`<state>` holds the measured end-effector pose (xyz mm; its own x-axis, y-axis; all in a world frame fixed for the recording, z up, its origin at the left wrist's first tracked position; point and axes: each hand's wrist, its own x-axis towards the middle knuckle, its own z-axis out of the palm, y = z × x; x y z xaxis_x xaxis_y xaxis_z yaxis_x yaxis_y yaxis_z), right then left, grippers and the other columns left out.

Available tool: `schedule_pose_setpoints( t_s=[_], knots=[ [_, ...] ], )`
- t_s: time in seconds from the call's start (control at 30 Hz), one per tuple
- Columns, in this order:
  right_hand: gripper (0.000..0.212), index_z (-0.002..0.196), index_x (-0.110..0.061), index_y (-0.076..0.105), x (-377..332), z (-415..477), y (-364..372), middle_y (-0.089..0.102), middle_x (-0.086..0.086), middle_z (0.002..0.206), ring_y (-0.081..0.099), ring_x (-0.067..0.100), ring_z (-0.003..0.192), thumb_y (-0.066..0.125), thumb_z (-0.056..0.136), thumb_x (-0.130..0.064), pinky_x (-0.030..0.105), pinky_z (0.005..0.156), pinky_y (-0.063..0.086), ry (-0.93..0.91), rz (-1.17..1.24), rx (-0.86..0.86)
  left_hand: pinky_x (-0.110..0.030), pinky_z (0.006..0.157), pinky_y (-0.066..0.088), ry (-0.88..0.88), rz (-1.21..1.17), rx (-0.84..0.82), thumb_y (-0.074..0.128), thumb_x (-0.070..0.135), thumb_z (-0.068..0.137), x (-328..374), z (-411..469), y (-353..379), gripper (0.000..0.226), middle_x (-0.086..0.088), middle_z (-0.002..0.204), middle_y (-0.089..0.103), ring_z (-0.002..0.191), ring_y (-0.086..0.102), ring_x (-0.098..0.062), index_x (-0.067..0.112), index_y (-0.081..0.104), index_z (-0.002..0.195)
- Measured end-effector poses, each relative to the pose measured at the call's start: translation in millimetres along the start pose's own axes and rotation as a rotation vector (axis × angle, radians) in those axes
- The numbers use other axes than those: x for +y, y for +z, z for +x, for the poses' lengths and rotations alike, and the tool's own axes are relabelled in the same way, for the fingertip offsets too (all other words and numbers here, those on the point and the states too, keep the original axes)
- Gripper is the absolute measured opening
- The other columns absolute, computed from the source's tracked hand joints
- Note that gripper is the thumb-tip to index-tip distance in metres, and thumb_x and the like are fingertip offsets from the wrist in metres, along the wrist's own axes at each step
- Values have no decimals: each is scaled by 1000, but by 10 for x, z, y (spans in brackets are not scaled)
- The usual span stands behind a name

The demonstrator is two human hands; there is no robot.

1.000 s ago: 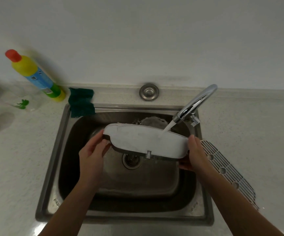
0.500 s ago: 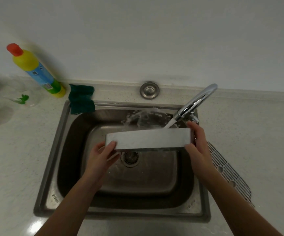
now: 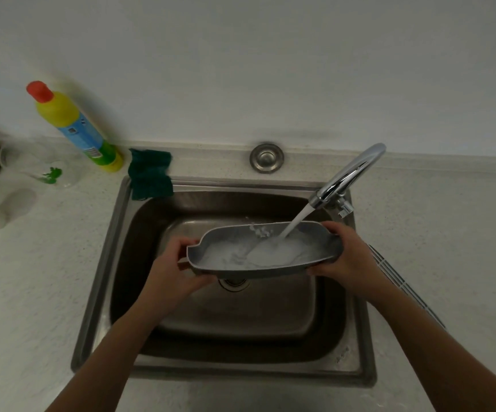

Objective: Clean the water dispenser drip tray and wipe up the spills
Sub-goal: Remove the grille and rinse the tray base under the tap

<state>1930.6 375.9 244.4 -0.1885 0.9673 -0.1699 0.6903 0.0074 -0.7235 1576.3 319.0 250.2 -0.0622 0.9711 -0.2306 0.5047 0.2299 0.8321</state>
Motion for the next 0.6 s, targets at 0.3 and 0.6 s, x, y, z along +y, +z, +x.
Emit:
schedule_pose_setpoints(
  t_s=[0.3,0.6],
  knots=[
    [95,144,-25,42,-313,-176,55,42,-1,138,37,5,120,87,63,-49,32,97,42,-195,-233,172,-48,108,50,122,413,-210,94,45,65,-112,170,206,120,0,157,39,137,48,-22,35,21,160],
    [97,146,-33,33,-49,-327,244,41,-8,140,37,1,119,92,69,-32,30,95,45,-38,-176,91,-42,107,51,312,601,-243,87,55,67,174,182,-103,105,3,153,44,131,54,-18,32,31,153]
  ],
)
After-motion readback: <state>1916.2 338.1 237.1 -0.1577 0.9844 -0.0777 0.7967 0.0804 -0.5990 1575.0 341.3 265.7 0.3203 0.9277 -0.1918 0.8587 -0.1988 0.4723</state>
